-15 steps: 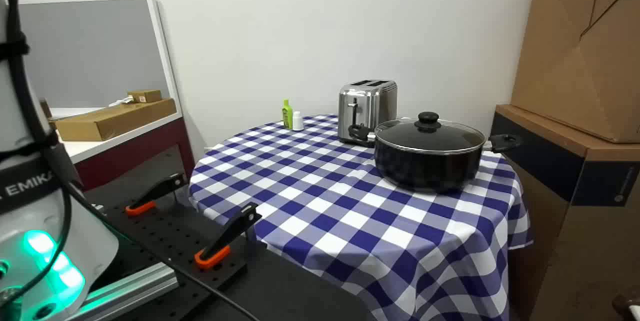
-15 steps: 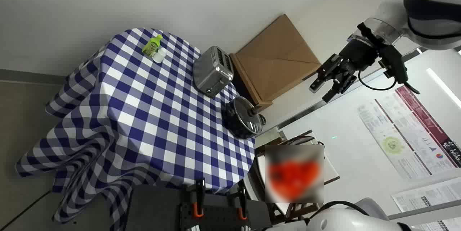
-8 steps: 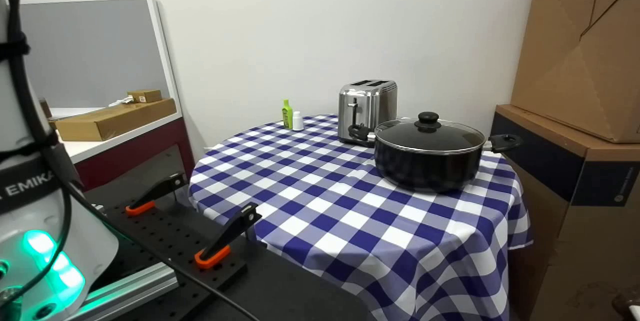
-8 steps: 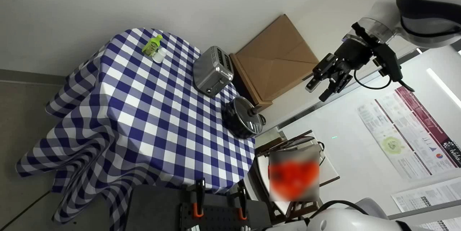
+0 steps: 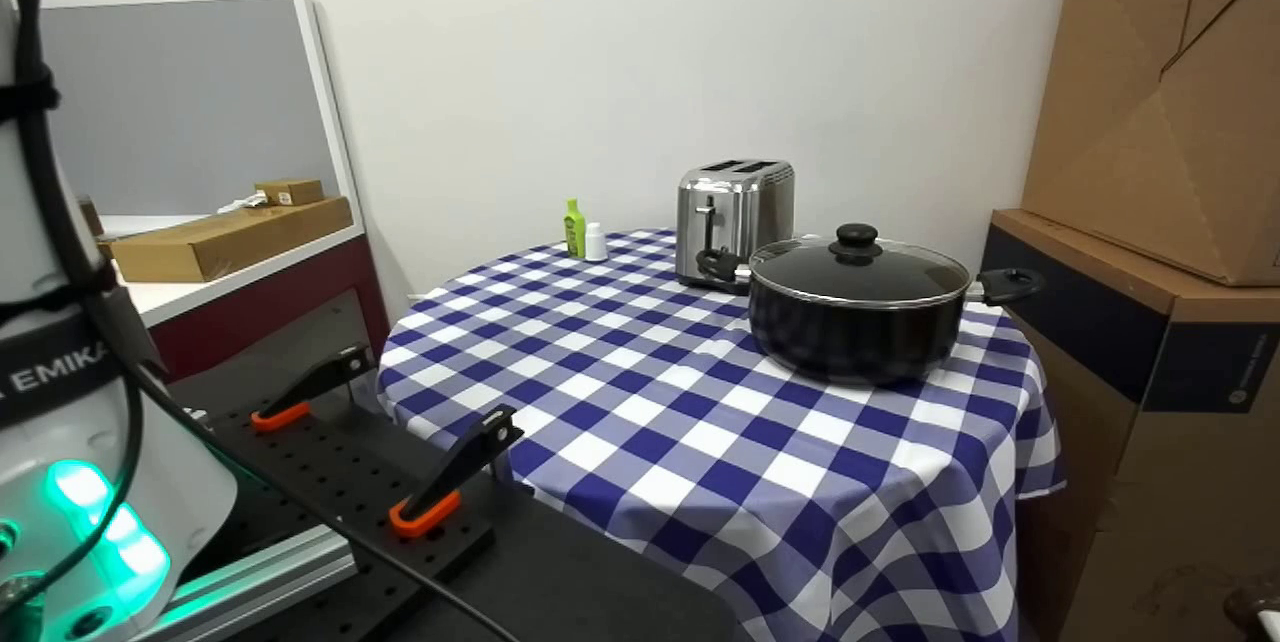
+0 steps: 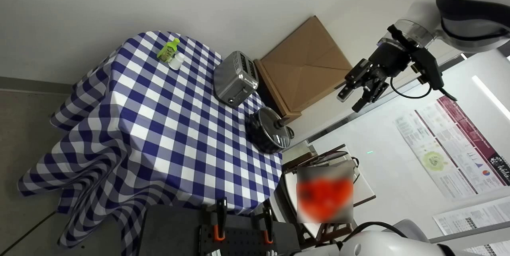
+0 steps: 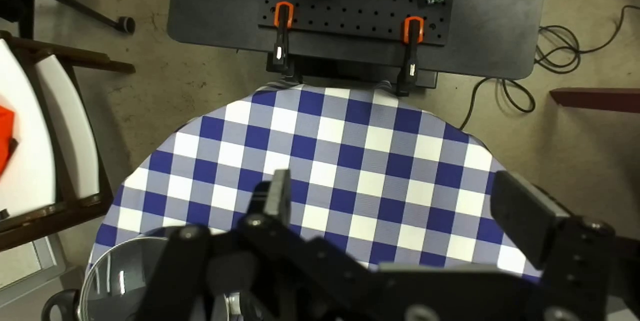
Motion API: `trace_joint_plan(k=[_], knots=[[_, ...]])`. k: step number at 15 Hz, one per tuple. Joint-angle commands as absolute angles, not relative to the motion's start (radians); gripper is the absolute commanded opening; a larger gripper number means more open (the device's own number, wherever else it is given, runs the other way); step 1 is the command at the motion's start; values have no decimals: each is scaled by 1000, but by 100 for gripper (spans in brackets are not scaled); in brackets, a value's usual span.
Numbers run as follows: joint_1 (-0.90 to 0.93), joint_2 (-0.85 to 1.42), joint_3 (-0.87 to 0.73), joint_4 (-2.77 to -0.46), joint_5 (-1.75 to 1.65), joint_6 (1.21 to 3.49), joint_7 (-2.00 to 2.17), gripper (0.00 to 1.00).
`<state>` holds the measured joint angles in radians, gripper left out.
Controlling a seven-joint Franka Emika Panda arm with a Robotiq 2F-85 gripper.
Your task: Move the yellow bottle and the salt cellar forwards
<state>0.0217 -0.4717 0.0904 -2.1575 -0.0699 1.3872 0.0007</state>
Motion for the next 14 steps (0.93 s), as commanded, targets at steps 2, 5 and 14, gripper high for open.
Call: trace_joint_plan(k=[2,5,14], knots=[[29,-423,92,-2168,-46,1478,81,100],[32,-301,113,-2145,-1,1761,190,100],[139,184,184,-1965,-212,2473,324,100]])
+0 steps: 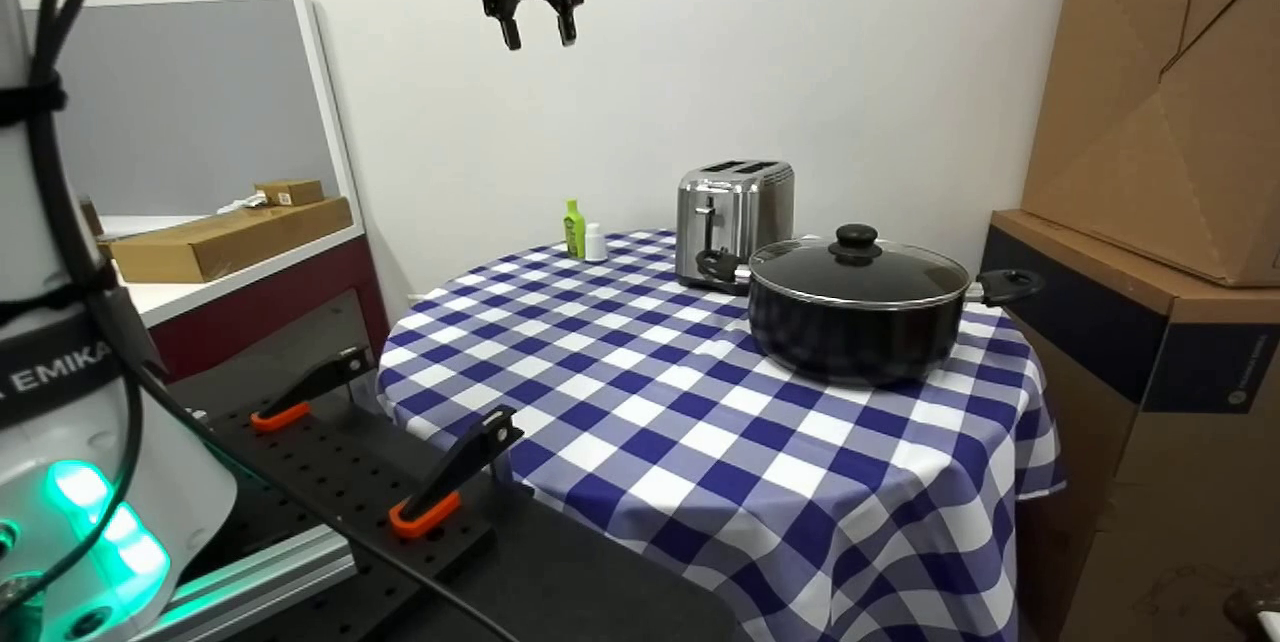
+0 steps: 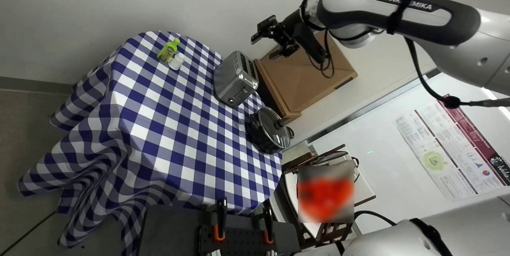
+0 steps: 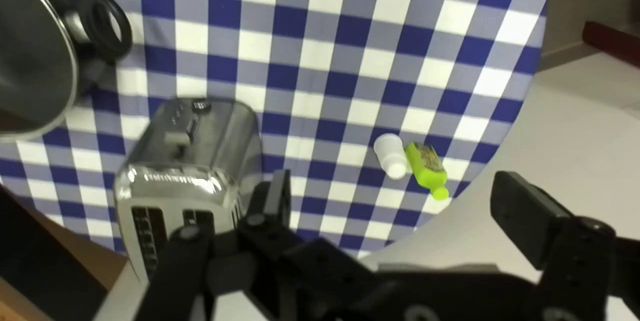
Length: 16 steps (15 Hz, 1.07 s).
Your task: Move the yellow bottle and the salt cellar forwards
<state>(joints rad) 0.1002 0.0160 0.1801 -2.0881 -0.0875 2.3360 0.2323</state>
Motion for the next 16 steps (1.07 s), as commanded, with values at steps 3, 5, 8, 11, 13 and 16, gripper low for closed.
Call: trace_joint_plan(k=[3,5,8,11,13,16], knots=[[222,363,131,-1835,-369,2558,426,100],[280,481,86,-1738,-410,2567,457,100],[346,650,28,-1578,-395,2550,450,100],[384,795,-9,-1428,-358,2541,430,100],[394,873,-14,-1331,-324,2523,418,100],[401,974,-13,-1192,-274,2488,404,100]])
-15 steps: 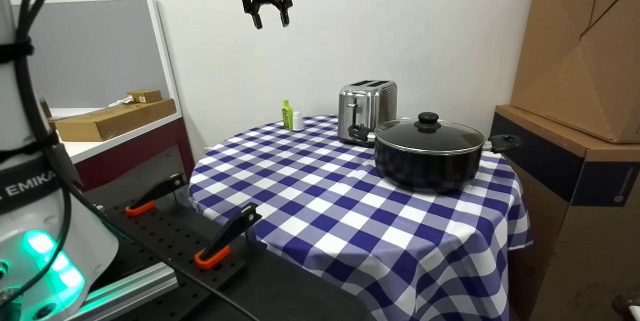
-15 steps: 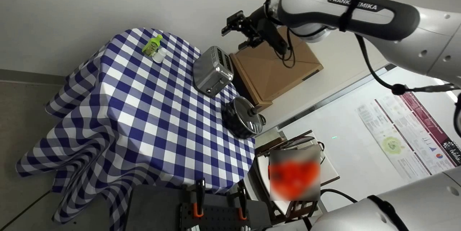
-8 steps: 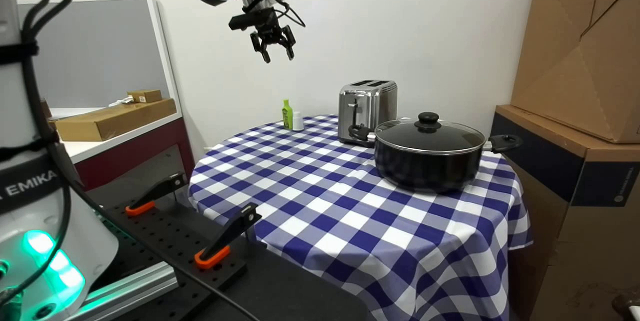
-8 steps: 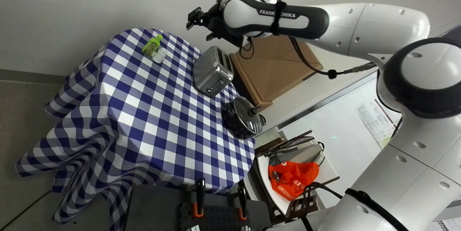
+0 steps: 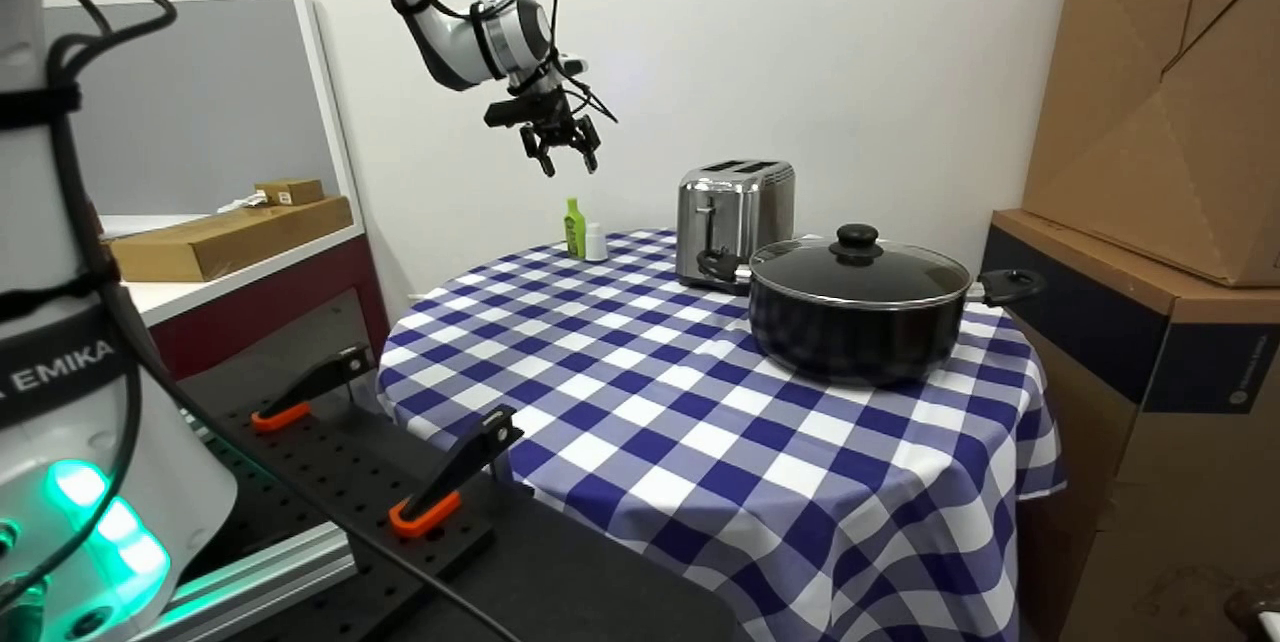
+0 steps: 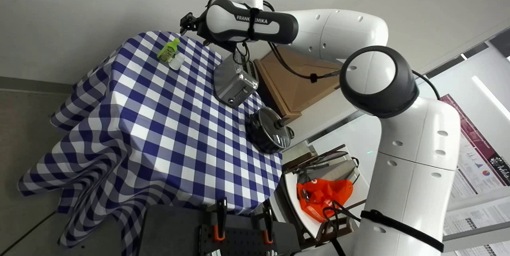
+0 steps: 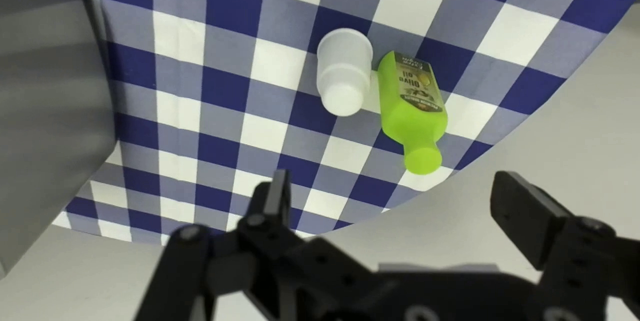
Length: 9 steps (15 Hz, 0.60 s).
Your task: Move the yellow bottle and the salt cellar forwards
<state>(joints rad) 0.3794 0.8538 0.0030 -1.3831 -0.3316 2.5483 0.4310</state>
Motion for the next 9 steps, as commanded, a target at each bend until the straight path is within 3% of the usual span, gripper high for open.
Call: trace_joint_plan(k=[1,9], knots=[[403,1005,-13,-1146,-260,2469,400,100],[395,1172,4,-878,-231,2314,409,100]])
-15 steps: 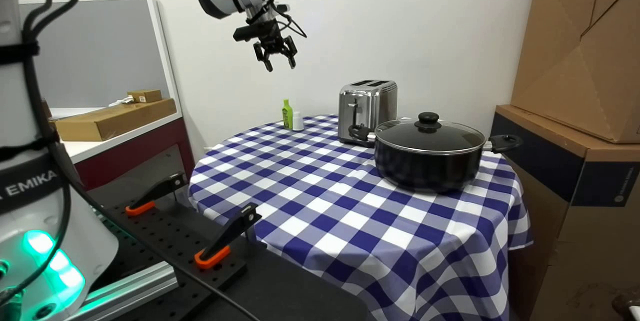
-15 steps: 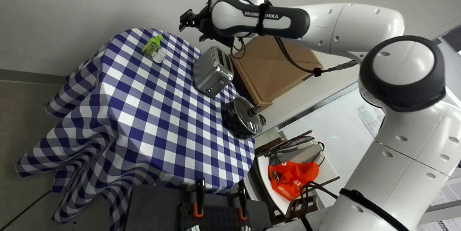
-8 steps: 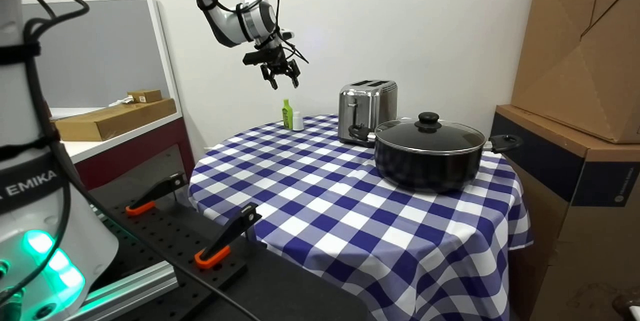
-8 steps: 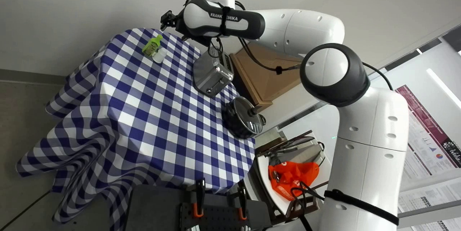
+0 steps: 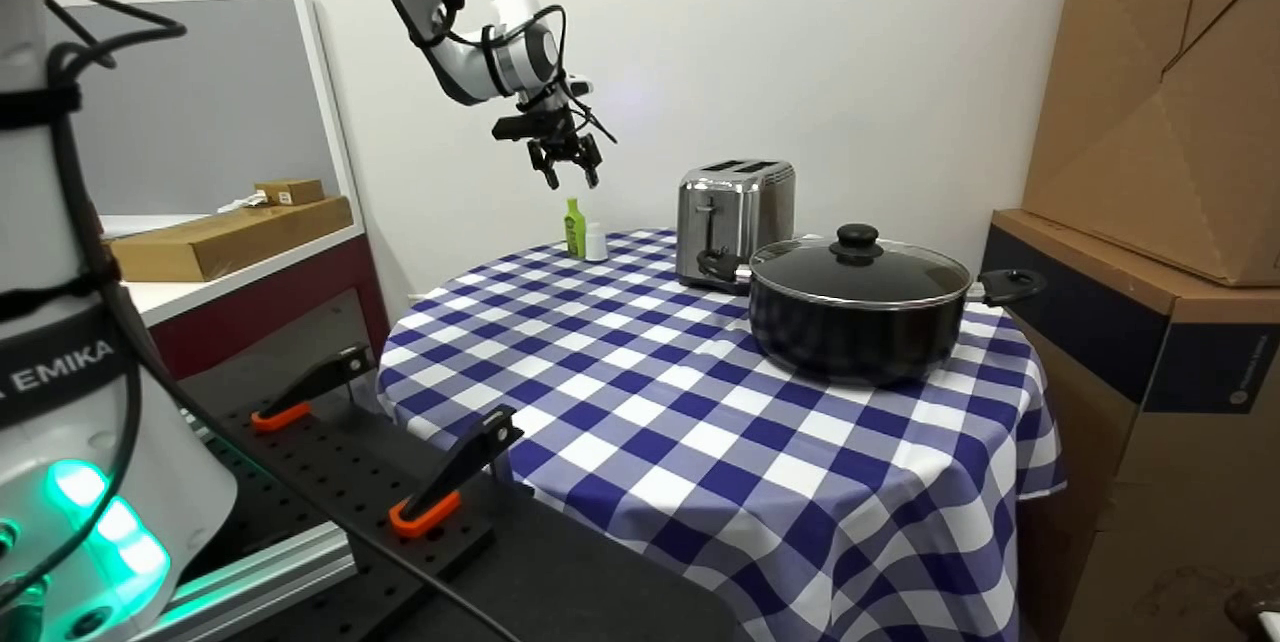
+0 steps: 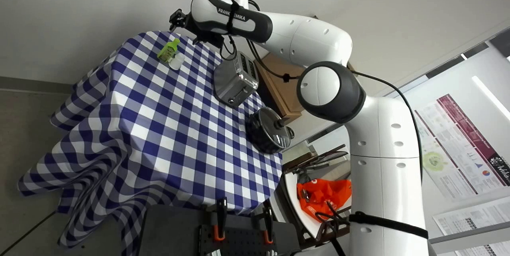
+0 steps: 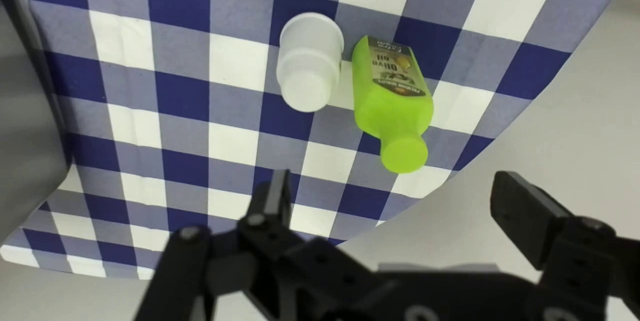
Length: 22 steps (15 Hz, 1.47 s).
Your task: Move the yellow bottle and the salt cellar forwards
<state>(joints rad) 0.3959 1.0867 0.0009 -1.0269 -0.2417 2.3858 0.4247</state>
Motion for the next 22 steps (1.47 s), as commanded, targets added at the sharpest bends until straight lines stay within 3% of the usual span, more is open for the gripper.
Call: trace_joint_plan(k=[1,8,10,19,20,22], knots=[[407,1181,-17,-864,-206,2305,396,100],[401,1246,-5,-754,-176,2203,391,100],[401,1262,-3,-723,-168,2176,390,74],[393,1303,20,-646,-176,2113,390,7],[391,1301,28,-645,-170,2110,392,1],[380,1288,51,-653,-155,2108,387,6]])
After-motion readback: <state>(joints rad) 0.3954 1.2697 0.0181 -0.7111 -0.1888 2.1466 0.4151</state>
